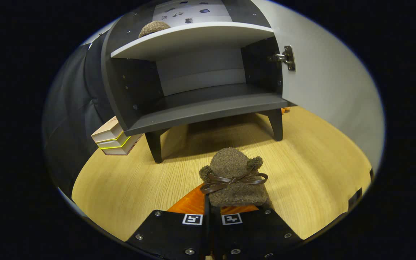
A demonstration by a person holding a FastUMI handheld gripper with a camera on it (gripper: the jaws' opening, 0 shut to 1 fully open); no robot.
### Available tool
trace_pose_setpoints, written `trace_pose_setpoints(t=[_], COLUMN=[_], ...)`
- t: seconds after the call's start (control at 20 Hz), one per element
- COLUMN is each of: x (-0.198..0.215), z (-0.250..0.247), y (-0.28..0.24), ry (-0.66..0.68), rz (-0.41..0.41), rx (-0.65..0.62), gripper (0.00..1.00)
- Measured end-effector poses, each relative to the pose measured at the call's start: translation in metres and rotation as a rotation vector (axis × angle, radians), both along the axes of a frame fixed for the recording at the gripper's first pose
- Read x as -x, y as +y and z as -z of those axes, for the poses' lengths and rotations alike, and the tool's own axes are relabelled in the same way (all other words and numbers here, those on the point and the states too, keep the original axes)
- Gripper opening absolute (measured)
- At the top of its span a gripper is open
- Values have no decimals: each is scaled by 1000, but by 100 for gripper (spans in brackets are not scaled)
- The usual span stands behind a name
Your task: Open the shoe cabinet door, grab the shoes and put them into the shoe cabinet, then close the shoe cabinet door.
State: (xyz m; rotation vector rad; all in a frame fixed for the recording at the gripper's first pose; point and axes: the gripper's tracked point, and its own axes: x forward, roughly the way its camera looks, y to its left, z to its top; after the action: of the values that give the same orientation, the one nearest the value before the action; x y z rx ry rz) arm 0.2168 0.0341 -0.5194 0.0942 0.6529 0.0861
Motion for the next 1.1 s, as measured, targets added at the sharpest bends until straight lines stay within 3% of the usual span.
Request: trace_pose_setpoints(t=[0.35,0.7,1.1], x=[-4,-46,-105], z=[-109,-216,-271], y=[-17,-38,-28], ry=[-22,-147,-214], rz=[6,6,-28], rx=[-21,-35,0], gripper=[5,5,5])
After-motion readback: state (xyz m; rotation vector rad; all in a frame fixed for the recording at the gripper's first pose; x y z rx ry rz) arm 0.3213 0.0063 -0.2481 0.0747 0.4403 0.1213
